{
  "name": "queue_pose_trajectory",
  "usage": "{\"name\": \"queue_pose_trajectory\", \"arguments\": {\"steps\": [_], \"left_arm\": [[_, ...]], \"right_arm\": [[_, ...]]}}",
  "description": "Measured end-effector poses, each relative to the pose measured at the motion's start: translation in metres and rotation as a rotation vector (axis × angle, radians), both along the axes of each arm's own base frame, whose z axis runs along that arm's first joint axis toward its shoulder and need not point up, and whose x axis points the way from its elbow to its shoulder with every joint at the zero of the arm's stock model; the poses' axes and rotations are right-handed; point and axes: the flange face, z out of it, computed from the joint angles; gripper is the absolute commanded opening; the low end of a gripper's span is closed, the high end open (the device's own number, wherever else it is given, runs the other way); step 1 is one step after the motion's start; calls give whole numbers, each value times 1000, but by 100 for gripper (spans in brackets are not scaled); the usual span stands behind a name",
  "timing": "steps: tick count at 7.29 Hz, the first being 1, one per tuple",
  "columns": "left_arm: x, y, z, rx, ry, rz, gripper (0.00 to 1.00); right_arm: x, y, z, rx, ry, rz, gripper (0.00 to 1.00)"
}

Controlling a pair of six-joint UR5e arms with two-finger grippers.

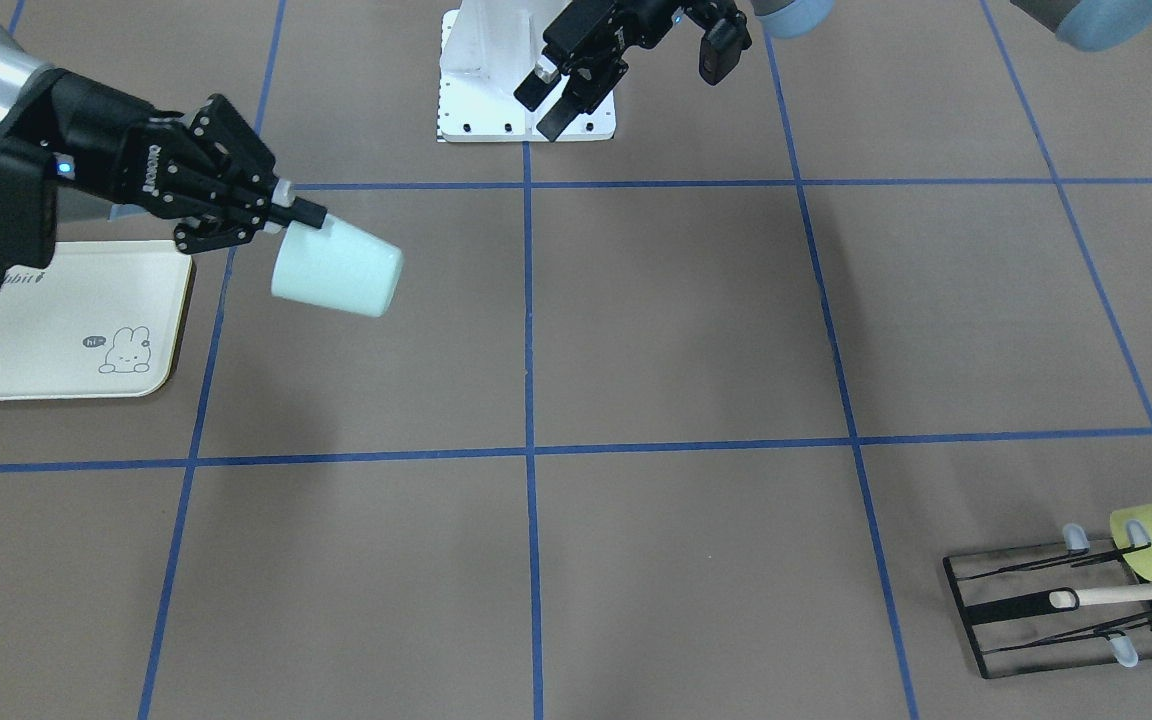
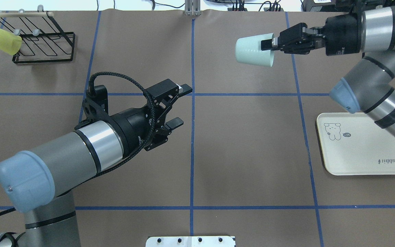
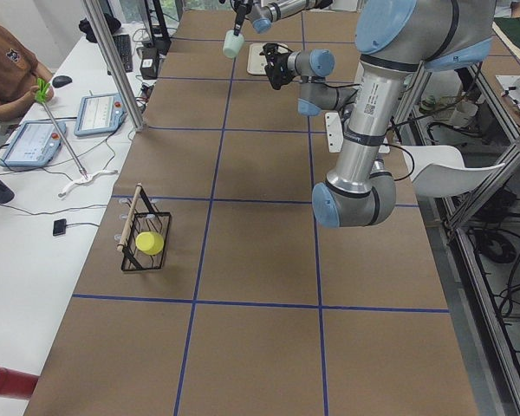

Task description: Left arm grabs green cup and hands to right arm on tray

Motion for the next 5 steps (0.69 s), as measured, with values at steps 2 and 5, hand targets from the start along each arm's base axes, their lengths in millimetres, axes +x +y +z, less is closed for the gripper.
{"name": "queue_pose_trajectory", "arguments": {"steps": [2, 5], "left_arm": [[5, -7, 6, 126, -208, -38, 100], [-14, -39, 21, 264, -657, -83, 100]], "right_arm": [[50, -42, 19, -14, 212, 76, 0], [92, -54, 114, 9, 468, 99, 0]]}}
